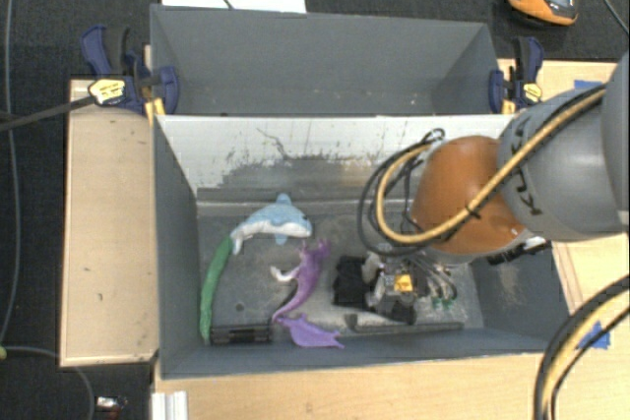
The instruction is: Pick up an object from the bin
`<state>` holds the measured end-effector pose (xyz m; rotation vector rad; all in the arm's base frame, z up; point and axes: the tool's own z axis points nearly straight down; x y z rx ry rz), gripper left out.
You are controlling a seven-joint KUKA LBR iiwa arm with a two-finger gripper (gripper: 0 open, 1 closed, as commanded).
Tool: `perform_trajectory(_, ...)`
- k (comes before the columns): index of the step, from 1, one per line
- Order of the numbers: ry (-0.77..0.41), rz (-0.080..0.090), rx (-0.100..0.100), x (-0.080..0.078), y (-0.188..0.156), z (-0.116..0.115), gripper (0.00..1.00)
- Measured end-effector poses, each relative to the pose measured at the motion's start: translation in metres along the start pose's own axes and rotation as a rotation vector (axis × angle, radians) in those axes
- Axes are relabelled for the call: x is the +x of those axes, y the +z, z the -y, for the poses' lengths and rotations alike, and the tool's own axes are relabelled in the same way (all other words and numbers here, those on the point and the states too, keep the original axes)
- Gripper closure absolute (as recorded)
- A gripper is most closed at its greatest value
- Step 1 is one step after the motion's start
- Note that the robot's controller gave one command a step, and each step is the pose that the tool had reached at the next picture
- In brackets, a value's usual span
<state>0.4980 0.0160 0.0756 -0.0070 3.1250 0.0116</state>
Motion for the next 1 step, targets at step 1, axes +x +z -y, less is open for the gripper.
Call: perform_trajectory(1, 0.002, -0.001, 0.0, 0.0004, -0.0112, 0.0001, 1.0)
